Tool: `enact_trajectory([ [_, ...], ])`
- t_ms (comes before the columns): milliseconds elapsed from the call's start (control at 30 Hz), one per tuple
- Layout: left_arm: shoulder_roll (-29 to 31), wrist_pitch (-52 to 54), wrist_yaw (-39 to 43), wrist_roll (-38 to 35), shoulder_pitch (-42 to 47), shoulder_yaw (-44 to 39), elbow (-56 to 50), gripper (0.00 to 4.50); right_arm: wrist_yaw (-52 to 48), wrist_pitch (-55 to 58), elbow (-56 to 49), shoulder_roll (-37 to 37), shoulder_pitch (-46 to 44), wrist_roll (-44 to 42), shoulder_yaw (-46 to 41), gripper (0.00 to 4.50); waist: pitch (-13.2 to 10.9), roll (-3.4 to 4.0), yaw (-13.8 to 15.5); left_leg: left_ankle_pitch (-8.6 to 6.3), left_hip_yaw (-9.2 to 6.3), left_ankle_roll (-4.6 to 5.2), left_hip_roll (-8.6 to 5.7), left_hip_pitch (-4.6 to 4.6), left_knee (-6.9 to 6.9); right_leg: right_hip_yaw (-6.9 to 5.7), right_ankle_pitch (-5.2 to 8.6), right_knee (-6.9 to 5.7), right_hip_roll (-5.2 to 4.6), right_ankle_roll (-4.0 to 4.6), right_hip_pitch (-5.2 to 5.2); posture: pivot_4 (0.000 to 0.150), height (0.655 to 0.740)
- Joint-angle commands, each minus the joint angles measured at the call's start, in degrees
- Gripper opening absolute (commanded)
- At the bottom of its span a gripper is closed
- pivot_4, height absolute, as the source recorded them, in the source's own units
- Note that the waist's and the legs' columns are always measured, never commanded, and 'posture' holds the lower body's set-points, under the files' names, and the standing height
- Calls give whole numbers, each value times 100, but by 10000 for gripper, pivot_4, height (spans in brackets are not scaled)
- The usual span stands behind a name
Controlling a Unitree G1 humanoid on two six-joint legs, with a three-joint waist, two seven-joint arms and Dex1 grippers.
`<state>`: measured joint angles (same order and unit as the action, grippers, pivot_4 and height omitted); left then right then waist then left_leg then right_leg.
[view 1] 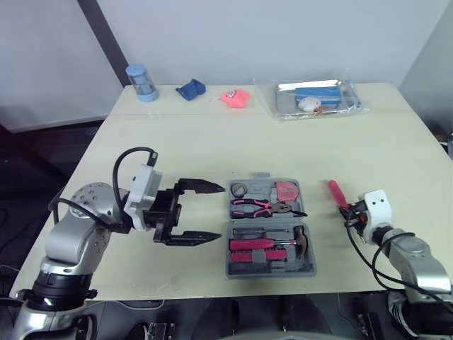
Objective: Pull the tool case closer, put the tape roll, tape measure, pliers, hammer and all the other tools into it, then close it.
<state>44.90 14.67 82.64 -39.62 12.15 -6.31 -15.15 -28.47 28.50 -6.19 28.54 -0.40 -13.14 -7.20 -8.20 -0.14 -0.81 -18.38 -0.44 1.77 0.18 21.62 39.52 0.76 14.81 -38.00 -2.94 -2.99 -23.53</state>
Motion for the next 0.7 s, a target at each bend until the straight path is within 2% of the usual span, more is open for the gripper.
enact_trajectory([
  [33,137,-72,160,-99,-56,-216,-14,45000,-863,-141,-736,518,311,-304,-8,3891,-1,2,10,0,0,1,0,0,0,0,0,1,0,0,0,1500,7400],
  [167,385,-289,626,44,-187,-225,224,45000,-2505,-464,-1613,1885,906,-479,143,3891,-6,10,10,-2,1,3,-1,2,2,0,0,4,-3,-1,0,1500,7400],
  [267,490,-454,878,108,-286,-148,287,45000,-3084,-455,-2053,2506,958,-611,288,3891,-9,-6,-7,-3,-3,5,3,-2,3,-3,0,3,2,-1,4,1500,7400],
  [333,546,-546,957,120,-345,-114,304,45000,-3234,-353,-2276,2691,890,-667,396,3891,-11,-11,-9,-2,-5,4,9,-2,4,-3,0,2,10,0,4,1500,7400],
  [467,913,-1053,986,135,-621,109,393,45000,-3222,263,-3014,2854,362,-563,1144,3891,-13,-11,-5,-2,-11,3,12,-1,4,-5,1,2,12,0,2,1500,7400],
  [700,1322,-1729,986,98,-965,302,511,45000,-2940,946,-3526,2700,-562,7,2400,3891,-23,-30,58,-2,-13,3,4,10,10,-16,1,8,-6,0,1,1500,7400],
])
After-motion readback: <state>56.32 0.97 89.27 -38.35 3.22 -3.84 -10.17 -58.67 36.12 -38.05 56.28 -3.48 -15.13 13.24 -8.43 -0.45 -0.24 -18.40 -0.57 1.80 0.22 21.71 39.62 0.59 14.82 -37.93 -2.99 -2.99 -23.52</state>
